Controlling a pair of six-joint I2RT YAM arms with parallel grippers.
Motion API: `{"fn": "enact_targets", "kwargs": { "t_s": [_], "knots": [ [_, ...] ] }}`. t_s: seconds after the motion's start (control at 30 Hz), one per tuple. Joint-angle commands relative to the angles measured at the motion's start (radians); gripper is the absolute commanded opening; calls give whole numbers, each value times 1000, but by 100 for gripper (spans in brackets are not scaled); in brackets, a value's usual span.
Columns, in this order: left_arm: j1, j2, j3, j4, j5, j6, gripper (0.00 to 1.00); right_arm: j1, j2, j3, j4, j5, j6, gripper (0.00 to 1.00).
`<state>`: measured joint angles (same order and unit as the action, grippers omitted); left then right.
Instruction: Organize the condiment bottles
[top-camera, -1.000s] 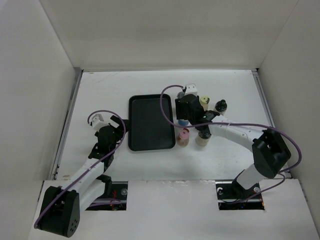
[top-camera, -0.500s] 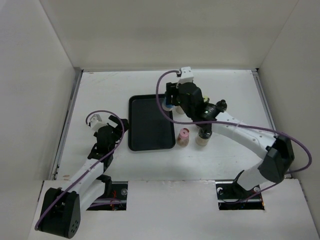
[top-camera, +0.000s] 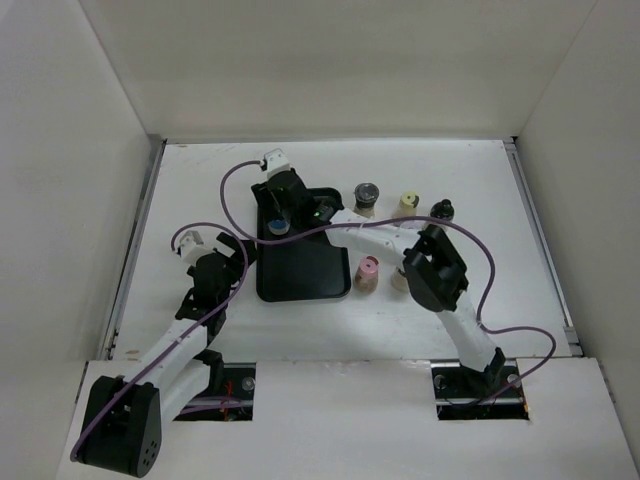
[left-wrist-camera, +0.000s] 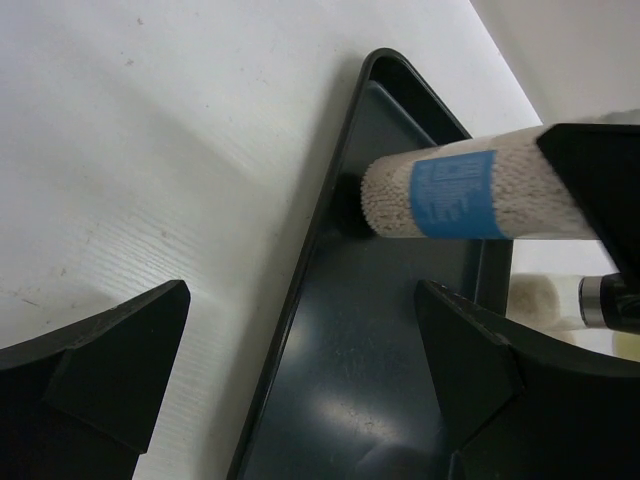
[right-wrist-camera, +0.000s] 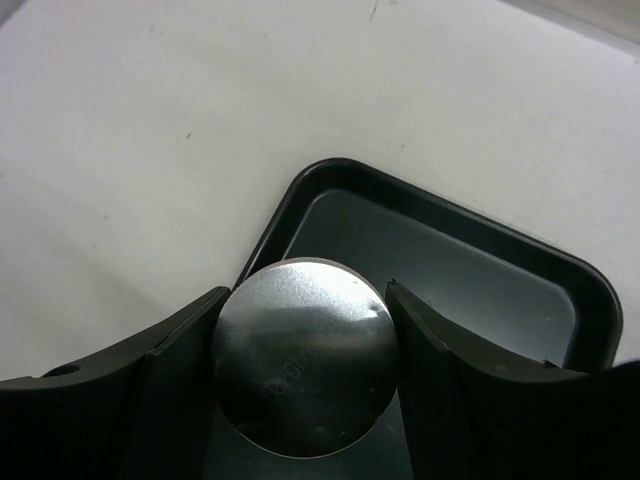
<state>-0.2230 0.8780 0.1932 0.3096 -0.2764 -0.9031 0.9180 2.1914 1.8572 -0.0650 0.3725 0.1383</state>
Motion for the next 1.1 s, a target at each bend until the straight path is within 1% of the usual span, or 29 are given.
{"fn": "enact_targets", "kwargs": {
  "t_s": [0.0,0.17,0.27,0.43,0.5,0.63,0.67,0.73,0.97,1.03,1.07],
  "knots": [
    [3,-4,-6,48,-1,-5,100,-3,10,147,77,26,-45,44],
    [-2,-13,-5,51,0,-2,100,-3,63,177,96,62,-71,45],
    [-3,7,-6,63,3,-2,100,-3,86,184,128,74,-81,45],
    [-6,13,-5,69,-1,1,100,-9,132,194,156,83,-60,46],
    [-6,21,-3,72,8,1,100,-12,149,200,154,83,-51,52],
    [-8,19,-1,72,2,3,100,-15,143,183,146,75,-11,76],
    [-8,22,-1,72,5,3,100,-15,130,171,154,72,-5,81],
    [-5,16,-3,72,11,3,100,-17,87,136,169,74,17,85],
    [-9,1,-5,65,-1,6,100,-35,-162,-111,286,42,87,92],
    [-11,-7,-6,69,-9,7,100,-46,-252,-203,318,43,92,93],
    [-12,-7,-8,72,-9,7,100,-54,-300,-251,332,45,92,91]
  ]
}}
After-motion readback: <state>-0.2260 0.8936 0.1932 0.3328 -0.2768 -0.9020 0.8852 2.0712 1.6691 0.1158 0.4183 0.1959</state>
